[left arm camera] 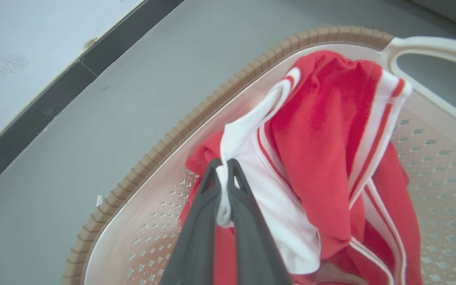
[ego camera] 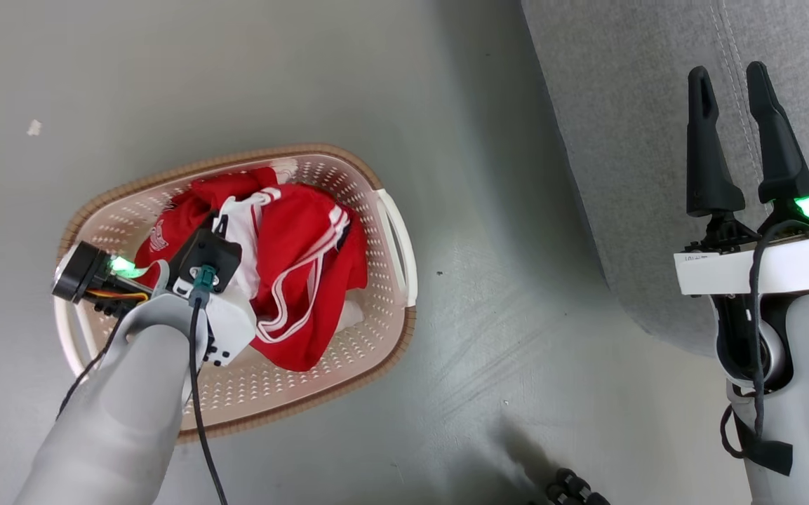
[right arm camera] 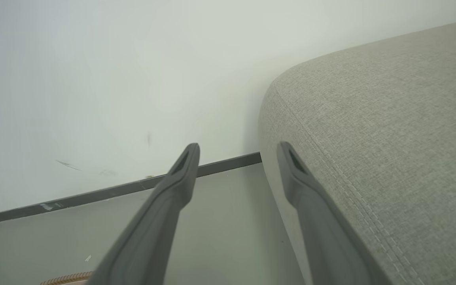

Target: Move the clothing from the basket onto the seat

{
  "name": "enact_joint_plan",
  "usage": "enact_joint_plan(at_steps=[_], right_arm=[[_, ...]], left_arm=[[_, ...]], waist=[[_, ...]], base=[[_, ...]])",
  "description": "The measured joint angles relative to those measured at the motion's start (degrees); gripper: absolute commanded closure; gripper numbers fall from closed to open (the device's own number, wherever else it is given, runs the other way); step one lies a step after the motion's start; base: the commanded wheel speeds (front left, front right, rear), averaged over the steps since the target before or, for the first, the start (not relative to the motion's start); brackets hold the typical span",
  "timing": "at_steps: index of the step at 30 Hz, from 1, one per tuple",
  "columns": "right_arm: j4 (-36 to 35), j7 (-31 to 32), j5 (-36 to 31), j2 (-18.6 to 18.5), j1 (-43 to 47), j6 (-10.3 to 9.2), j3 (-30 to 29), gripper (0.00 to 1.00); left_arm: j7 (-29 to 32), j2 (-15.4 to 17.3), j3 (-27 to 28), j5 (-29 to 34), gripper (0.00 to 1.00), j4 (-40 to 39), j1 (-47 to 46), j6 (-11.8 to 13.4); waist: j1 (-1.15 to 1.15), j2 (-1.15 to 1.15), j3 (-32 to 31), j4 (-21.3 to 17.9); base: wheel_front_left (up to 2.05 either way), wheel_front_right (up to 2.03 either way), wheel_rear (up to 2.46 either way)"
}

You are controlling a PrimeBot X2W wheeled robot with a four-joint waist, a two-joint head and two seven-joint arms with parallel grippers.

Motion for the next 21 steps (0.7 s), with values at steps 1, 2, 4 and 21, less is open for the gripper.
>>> enact_joint_plan(at_steps=[1,2,4,21], right_arm=[[0.16,0.0,-0.1,0.0,0.07,0.0,-0.04,0.0],[0.29,0.0,-0.24,0.0,0.08,0.0,-0.05,0.0],[0.4,0.0,-0.68,-0.01,0.09,0.0,-0.13,0.0],[2.02,0.0,-4.85,-0.1,1.53,0.0,-1.82,0.0]], left_arm=[[-0.23,0.03,0.1,-0.18,1.0,-0.46,0.46,0.0],[-0.41,0.04,0.18,-0.31,1.0,-0.96,0.93,0.0],[-0.46,0.02,0.33,-0.7,1.0,-2.08,1.97,0.0],[-0.88,0.03,1.27,-2.34,1.0,-17.92,8.56,0.19]], waist=[[0.0,0.0,-0.36,0.28],[0.0,0.0,-0.71,0.57],[0.0,0.0,-1.44,1.15],[0.0,0.0,-7.8,6.4]], base=[[0.0,0.0,0.0],[0.0,0.0,0.0],[0.0,0.0,0.0],[0.0,0.0,0.0]])
